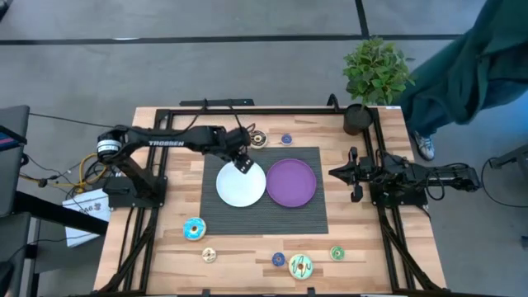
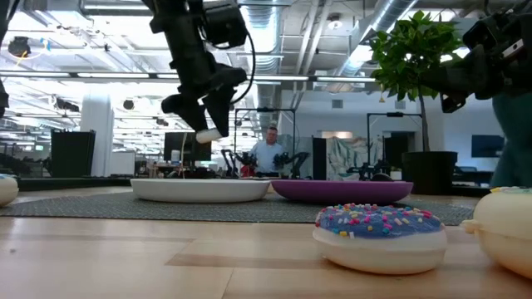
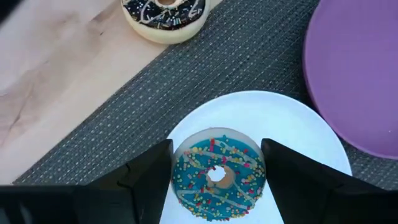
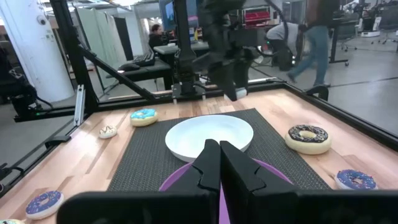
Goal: Pick & Place donuts
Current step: Put the small light blue donut on the white plate
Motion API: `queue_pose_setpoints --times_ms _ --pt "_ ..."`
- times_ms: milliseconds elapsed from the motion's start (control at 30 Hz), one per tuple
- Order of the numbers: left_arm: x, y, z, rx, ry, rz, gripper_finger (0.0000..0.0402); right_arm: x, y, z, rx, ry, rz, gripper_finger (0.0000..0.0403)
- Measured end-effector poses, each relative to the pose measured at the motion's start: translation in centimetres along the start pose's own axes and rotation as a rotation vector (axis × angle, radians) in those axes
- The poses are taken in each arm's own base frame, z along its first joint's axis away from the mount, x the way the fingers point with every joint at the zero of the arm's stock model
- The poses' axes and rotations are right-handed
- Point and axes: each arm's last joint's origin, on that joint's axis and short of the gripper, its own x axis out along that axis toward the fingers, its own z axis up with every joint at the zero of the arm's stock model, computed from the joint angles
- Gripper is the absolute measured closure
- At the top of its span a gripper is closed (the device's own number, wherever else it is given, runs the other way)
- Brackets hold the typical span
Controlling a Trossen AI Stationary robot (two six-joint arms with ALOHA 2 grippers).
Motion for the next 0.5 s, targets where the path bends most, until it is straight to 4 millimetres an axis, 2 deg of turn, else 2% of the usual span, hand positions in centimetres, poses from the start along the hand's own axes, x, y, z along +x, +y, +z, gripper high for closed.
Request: queue_pose_setpoints --times_ms 133,367,500 --pt "0.0 -0.8 -0.6 0.038 -0.010 -0.010 0.0166 0.0 0.0 0.0 0.000 0.000 0.000 0.0403" --pt "0.6 -2.4 -1.2 0.091 -0.065 -0.154 0.0166 0.0 0.0 0.0 0.000 0.000 0.000 0.0403" --pt "0.5 -2.9 -1.2 0.101 -0.099 -0.158 0.0166 0.0 0.0 0.0 0.000 0.000 0.000 0.0403"
